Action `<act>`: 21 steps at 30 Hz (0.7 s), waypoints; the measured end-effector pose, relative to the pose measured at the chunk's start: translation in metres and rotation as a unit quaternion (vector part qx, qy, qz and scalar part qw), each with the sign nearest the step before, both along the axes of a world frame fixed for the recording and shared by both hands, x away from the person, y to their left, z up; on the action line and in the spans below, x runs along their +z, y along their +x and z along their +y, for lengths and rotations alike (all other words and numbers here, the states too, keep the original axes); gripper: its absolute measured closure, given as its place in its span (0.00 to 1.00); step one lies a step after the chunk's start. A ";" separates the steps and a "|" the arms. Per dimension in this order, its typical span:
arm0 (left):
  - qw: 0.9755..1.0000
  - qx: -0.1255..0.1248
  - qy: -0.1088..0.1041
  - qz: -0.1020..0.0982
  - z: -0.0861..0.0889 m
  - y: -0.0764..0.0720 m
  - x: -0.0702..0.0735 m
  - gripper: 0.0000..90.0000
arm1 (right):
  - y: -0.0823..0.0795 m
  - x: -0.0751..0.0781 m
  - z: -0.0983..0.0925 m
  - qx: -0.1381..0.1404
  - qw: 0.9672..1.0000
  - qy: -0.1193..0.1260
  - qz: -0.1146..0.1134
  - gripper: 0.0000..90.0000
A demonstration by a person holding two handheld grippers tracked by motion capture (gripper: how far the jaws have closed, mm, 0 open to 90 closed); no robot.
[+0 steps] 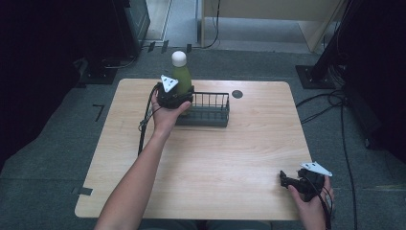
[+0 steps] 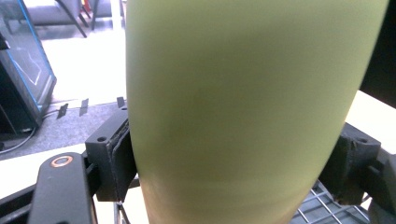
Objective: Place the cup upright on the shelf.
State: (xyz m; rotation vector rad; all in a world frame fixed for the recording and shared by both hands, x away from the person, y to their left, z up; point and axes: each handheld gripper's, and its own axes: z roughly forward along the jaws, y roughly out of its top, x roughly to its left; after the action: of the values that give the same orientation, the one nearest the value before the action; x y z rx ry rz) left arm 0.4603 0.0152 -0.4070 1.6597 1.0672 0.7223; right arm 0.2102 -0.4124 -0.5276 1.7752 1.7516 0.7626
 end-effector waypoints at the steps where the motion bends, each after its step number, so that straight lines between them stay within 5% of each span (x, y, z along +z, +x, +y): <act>1: 1.000 0.000 0.001 0.003 0.000 0.000 0.001 0.22 | 0.000 0.000 0.000 0.000 1.000 0.000 0.000 0.00; 8: 0.999 0.007 -0.012 0.053 0.004 0.005 0.008 0.08 | 0.000 0.000 0.000 0.000 1.000 0.000 0.000 0.00; 21: 0.999 -0.014 -0.024 0.037 0.019 -0.013 0.021 0.00 | 0.000 0.000 0.000 0.000 1.000 0.000 0.000 0.00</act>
State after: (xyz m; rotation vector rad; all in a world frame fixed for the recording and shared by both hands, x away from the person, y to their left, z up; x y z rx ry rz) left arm 0.4470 0.0345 -0.3856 1.6685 1.1027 0.6163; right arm 0.2102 -0.4124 -0.5275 1.7754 1.7517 0.7620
